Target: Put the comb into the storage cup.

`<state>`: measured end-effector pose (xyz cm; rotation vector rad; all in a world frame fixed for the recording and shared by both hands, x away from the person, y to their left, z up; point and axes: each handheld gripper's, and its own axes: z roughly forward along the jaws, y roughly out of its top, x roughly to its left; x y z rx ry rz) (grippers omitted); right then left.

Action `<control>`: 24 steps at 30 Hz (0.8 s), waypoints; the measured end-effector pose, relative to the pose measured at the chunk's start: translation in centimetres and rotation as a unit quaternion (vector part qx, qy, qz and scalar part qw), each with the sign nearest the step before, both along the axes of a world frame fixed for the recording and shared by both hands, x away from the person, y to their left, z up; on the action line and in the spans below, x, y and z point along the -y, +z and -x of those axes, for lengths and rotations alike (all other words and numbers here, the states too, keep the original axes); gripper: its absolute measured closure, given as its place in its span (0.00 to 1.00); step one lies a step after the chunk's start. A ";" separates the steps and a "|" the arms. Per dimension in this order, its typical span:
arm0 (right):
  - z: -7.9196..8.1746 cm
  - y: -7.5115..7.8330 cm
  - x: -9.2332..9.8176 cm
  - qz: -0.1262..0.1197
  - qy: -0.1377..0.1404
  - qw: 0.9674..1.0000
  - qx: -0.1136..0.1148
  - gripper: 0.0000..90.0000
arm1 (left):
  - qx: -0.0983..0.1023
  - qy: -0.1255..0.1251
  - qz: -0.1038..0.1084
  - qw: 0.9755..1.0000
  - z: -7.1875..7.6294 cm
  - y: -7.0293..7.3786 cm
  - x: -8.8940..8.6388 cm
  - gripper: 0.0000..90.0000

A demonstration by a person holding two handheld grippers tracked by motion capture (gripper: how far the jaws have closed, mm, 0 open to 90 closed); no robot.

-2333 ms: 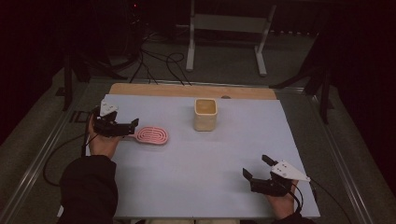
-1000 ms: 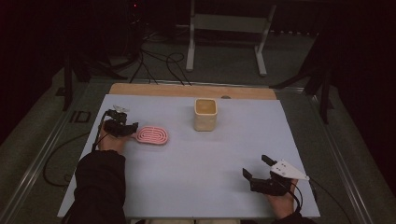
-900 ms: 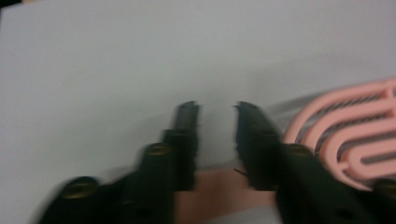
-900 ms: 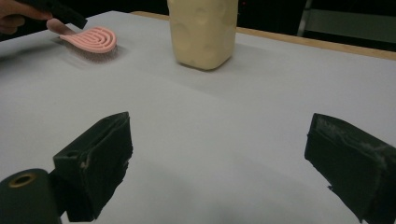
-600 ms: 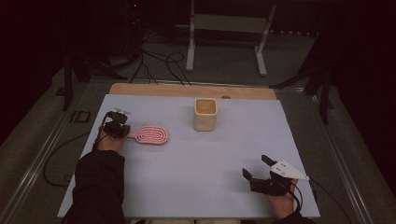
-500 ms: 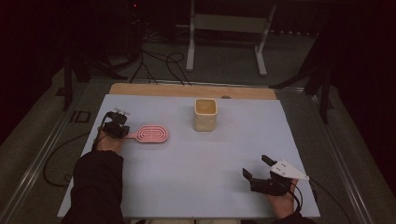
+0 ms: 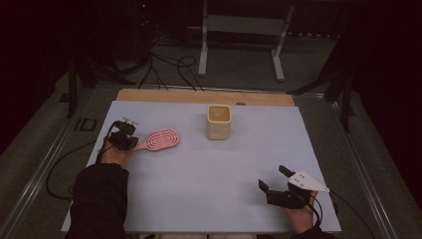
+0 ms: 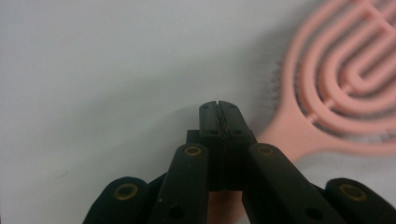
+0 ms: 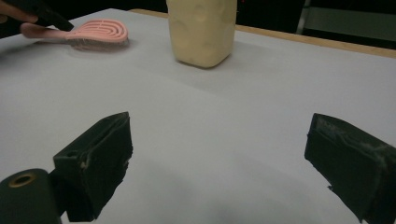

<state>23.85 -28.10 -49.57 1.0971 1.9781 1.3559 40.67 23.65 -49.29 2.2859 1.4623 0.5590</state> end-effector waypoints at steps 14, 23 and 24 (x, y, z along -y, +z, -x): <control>0.0 0.0 0.0 0.001 0.000 1.000 0.000 0.08 | 0.001 -0.015 0.004 1.000 1.0 0.5 -0.2 0.99; 0.0 0.0 0.0 -0.001 -0.001 1.000 0.002 0.08 | 0.031 -0.007 0.035 0.999 1.5 1.3 -0.1 0.76; 0.0 0.0 0.0 -0.001 -0.001 1.000 0.002 0.08 | 0.038 -0.003 0.048 0.998 1.7 1.6 -0.2 0.69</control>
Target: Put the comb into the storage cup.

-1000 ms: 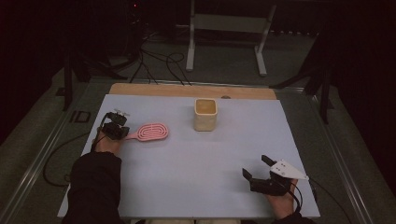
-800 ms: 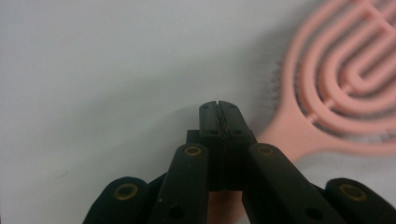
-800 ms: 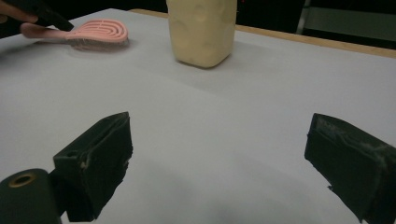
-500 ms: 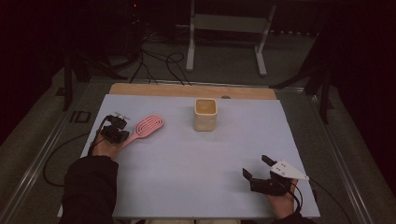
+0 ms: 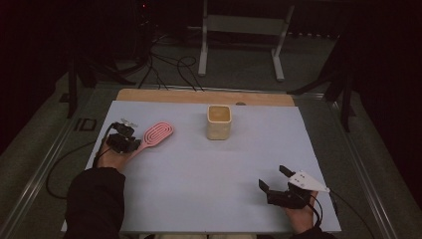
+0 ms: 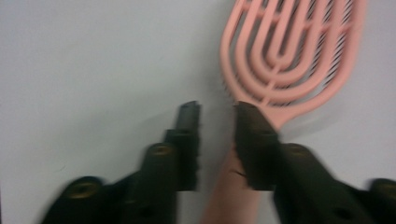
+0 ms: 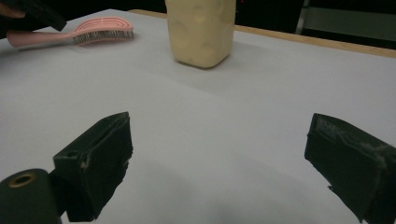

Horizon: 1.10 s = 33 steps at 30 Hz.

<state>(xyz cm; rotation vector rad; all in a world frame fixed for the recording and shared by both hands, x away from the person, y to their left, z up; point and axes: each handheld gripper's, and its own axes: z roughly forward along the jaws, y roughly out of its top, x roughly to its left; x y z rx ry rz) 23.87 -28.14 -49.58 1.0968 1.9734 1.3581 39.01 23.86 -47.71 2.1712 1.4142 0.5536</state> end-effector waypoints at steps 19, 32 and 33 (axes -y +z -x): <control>0.0 0.0 -0.1 -0.003 0.004 1.000 0.002 0.08 | 0.164 -0.034 0.132 0.977 8.5 2.3 -0.7 0.00; -0.1 0.2 -0.1 -0.002 0.008 1.000 0.010 0.08 | 0.198 -0.068 0.136 0.968 14.5 0.2 0.3 0.00; -0.4 0.3 -0.1 -0.004 0.012 1.000 0.011 0.08 | 0.201 -0.064 0.139 0.968 14.9 -0.2 0.2 0.00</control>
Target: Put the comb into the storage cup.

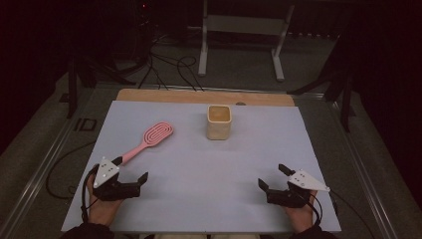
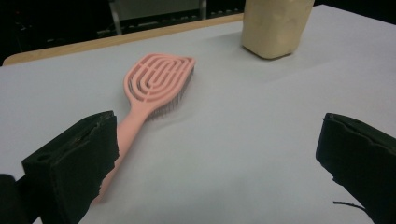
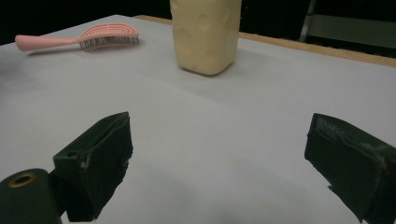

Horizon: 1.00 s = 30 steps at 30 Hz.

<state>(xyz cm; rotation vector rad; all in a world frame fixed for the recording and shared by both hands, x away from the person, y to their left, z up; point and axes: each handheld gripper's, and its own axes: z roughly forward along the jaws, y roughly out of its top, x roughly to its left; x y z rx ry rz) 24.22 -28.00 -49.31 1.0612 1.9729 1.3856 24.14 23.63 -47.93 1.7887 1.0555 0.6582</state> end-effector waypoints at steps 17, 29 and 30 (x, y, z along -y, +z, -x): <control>-0.7 0.3 0.3 0.023 0.018 0.999 0.019 0.08 | 0.000 0.014 0.008 1.000 0.2 -1.3 -0.2 0.00; 0.1 -0.3 -0.6 0.027 0.019 0.999 0.015 0.08 | -0.010 0.018 -0.005 1.000 -0.5 -0.4 -0.7 0.00; 0.1 -0.3 -0.6 0.027 0.019 0.999 0.015 0.08 | -0.016 0.021 -0.004 1.000 -0.7 -0.1 -0.7 0.00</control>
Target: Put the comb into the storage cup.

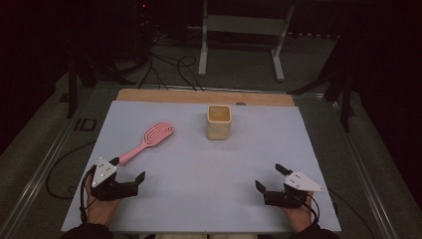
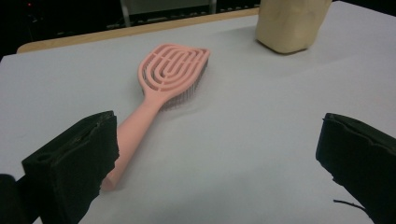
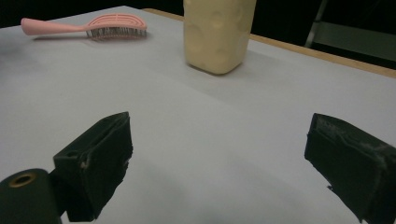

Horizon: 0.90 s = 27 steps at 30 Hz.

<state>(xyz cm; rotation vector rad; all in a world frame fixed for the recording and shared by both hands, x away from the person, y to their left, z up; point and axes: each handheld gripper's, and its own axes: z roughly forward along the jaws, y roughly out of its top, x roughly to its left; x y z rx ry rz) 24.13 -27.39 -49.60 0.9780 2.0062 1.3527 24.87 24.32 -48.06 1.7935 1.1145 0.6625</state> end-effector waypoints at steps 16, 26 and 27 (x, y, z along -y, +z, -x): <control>-0.1 -0.2 0.3 -0.008 -0.009 1.000 -0.006 0.08 | -0.030 -0.012 -0.039 0.999 -3.3 3.2 -0.7 0.00; -0.1 -0.3 0.3 -0.008 -0.009 1.000 -0.009 0.08 | -0.047 -0.025 -0.063 0.997 -5.5 4.4 -0.7 0.00; -0.1 -0.3 0.3 -0.008 -0.008 1.000 -0.009 0.08 | -0.048 -0.025 -0.066 0.996 -5.8 4.5 -0.8 0.00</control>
